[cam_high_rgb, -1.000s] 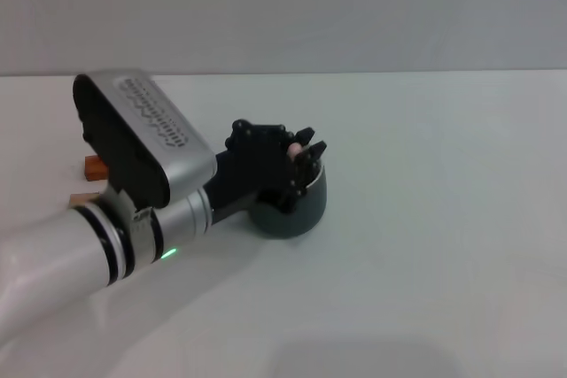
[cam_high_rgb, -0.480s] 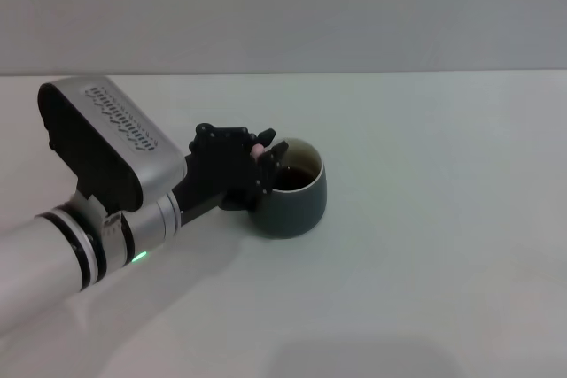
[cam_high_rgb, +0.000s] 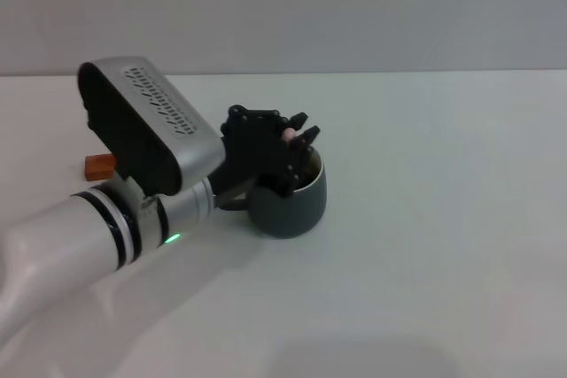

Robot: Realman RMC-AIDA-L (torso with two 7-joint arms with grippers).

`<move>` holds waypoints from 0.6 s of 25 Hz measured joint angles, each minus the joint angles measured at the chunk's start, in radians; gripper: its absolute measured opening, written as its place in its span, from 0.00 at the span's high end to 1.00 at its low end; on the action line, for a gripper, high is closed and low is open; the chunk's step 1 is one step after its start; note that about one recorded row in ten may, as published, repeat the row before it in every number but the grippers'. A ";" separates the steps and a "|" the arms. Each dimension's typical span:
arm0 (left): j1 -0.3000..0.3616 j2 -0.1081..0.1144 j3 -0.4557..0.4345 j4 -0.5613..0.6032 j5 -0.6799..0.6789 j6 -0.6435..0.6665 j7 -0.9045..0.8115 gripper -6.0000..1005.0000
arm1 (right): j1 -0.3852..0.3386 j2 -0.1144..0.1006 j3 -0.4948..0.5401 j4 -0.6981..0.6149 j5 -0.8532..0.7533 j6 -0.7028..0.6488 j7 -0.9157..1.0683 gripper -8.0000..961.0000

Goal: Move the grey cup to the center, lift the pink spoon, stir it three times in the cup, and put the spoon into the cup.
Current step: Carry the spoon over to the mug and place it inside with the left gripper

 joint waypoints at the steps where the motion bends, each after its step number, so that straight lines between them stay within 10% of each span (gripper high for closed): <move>1: 0.000 0.000 0.000 0.000 0.000 0.000 0.000 0.71 | 0.000 0.000 0.000 0.000 0.000 0.000 0.000 0.99; 15: 0.145 -0.120 -0.066 -0.021 0.000 0.002 0.183 0.70 | -0.003 0.000 0.000 -0.001 0.000 -0.002 0.000 0.99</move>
